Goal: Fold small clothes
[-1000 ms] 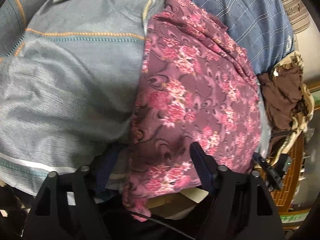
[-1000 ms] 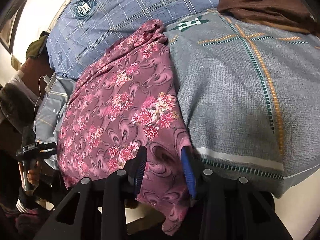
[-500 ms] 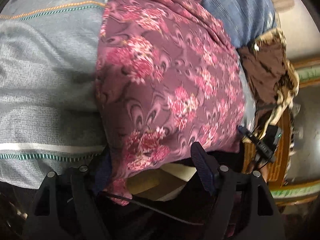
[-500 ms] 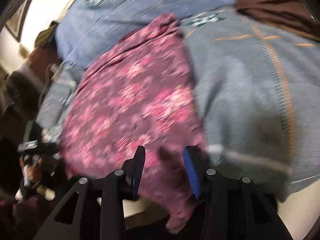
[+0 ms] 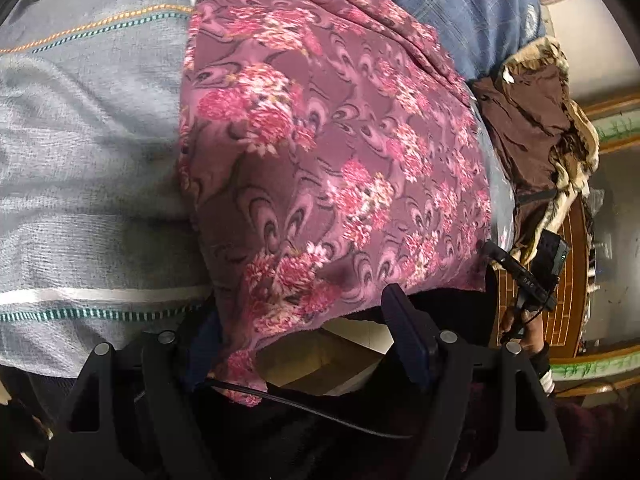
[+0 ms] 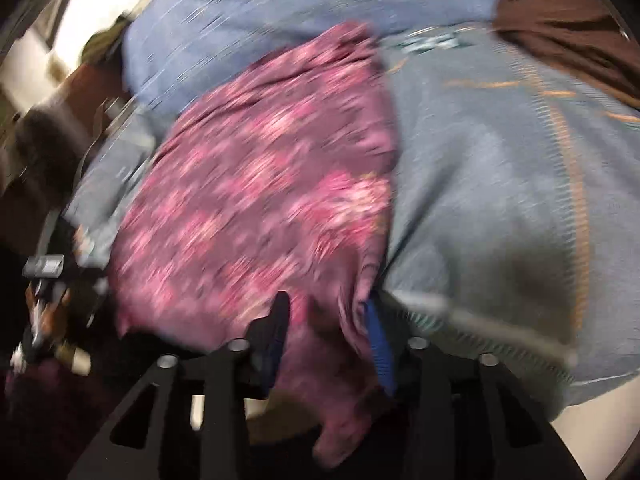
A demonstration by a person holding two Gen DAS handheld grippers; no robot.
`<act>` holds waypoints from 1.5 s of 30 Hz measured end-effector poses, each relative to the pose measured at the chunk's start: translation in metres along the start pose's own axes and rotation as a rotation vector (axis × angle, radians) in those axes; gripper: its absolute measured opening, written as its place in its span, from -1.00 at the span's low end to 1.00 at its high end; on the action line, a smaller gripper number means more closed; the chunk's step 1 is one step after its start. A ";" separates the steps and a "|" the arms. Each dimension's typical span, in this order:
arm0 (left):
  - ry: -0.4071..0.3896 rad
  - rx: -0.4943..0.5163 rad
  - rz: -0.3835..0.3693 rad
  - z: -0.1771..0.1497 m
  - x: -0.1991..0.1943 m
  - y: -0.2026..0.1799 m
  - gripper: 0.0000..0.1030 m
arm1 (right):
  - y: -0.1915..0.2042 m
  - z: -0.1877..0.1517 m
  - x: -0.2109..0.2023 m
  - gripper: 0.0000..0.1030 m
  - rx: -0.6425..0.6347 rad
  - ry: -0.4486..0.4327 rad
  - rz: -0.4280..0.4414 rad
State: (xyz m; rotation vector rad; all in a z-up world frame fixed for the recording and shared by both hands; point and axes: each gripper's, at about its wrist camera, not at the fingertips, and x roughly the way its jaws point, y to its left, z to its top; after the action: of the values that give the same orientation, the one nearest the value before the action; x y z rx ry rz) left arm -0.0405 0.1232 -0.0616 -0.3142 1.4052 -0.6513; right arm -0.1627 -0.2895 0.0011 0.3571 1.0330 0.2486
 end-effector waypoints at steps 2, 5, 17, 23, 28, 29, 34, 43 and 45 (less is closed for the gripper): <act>-0.002 0.021 0.009 0.000 0.004 -0.003 0.47 | 0.003 -0.005 0.002 -0.37 -0.030 0.034 0.004; -0.012 0.019 0.019 0.002 0.005 -0.006 0.46 | -0.007 -0.004 0.005 -0.54 0.011 0.036 0.004; -0.047 -0.052 0.017 -0.005 0.001 0.011 -0.79 | -0.016 -0.005 -0.015 -0.69 0.096 0.040 0.026; -0.028 -0.057 -0.060 0.000 0.005 0.006 -0.02 | -0.012 -0.010 -0.002 -0.55 0.066 0.089 0.015; -0.052 0.014 0.050 0.000 0.007 -0.009 -0.69 | 0.003 -0.007 0.002 -0.85 -0.082 0.119 -0.108; -0.046 0.005 0.060 0.001 0.008 -0.007 -0.87 | 0.003 -0.006 0.000 -0.90 -0.080 0.119 -0.107; -0.093 -0.064 -0.053 -0.004 -0.016 -0.005 -0.88 | 0.004 0.004 -0.030 -0.94 0.021 0.047 0.044; -0.191 -0.104 -0.243 0.008 -0.041 -0.015 -0.89 | 0.000 0.027 -0.039 -0.94 0.216 -0.043 0.300; -0.172 -0.111 -0.234 0.012 -0.033 -0.013 -0.88 | 0.000 0.032 -0.032 -0.94 0.234 -0.047 0.336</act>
State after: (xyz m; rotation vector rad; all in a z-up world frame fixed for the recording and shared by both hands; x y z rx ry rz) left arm -0.0323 0.1306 -0.0256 -0.6156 1.2515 -0.7207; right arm -0.1503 -0.3064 0.0412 0.7469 0.9547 0.4197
